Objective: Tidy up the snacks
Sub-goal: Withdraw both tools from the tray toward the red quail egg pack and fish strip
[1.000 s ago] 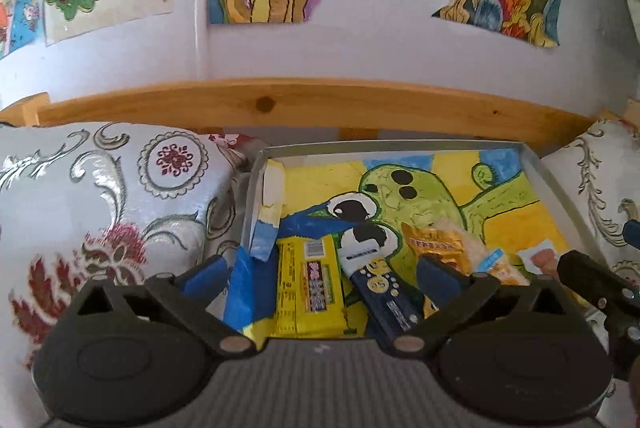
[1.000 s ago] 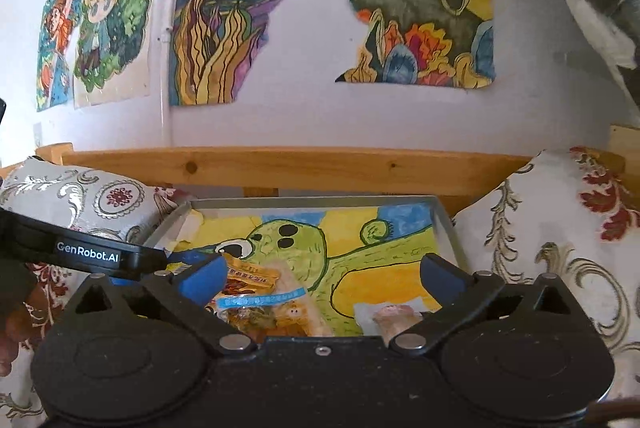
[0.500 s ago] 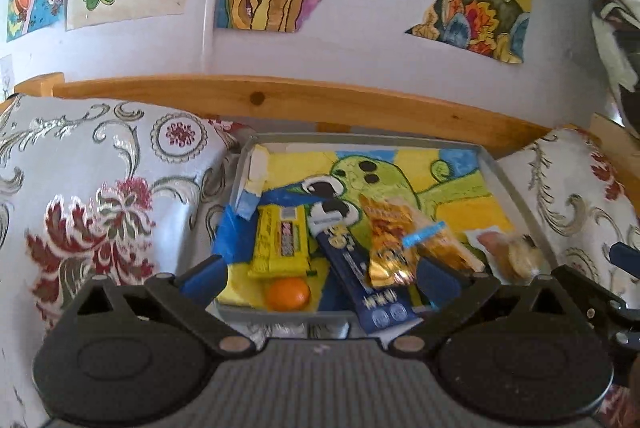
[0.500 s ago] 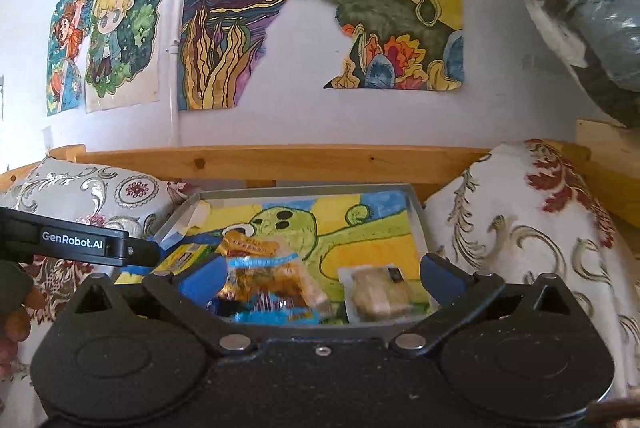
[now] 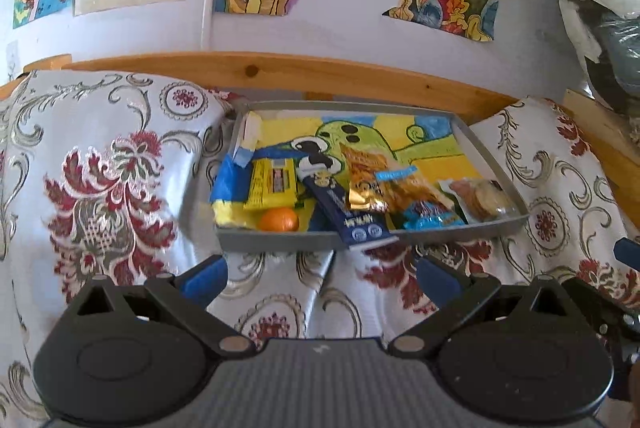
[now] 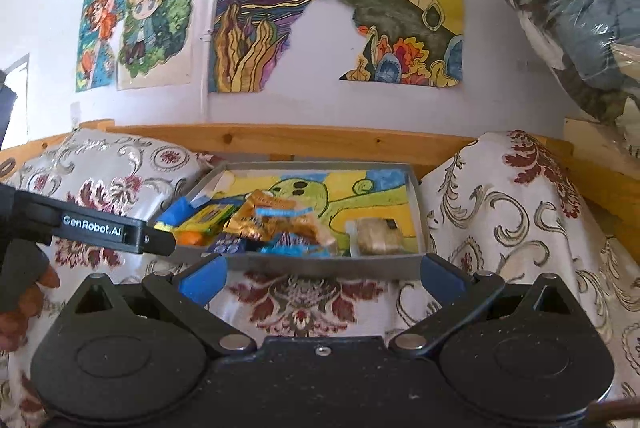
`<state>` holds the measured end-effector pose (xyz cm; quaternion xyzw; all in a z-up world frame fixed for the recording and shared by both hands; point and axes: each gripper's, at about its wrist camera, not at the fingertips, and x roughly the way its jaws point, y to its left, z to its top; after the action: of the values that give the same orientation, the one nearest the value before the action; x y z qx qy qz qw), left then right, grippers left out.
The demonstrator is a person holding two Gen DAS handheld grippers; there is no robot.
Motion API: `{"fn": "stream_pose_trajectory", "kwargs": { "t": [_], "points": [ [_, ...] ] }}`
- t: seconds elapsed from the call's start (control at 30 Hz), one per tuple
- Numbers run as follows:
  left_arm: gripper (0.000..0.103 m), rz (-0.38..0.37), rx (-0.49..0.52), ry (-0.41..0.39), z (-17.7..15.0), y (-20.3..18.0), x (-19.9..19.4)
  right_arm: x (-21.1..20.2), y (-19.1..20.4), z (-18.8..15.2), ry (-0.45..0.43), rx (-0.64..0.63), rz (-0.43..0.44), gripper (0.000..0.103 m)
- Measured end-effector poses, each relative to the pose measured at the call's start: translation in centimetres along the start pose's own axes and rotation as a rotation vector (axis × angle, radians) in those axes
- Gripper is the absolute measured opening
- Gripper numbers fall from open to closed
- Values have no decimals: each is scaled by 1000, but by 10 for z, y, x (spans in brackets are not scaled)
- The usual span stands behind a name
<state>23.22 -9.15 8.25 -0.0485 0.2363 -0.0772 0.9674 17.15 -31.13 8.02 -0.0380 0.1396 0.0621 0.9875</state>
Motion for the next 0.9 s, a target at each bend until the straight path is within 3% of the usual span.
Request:
{"fn": "stream_pose_trajectory", "kwargs": {
  "t": [0.5,0.9],
  "points": [
    [102,8,34,12,-49,4,-32,-38,11,-47,80,10,-14,102],
    [102,34,42,29,-108,19,-59,-59,23,-88,180,23,-18,102]
  ]
}}
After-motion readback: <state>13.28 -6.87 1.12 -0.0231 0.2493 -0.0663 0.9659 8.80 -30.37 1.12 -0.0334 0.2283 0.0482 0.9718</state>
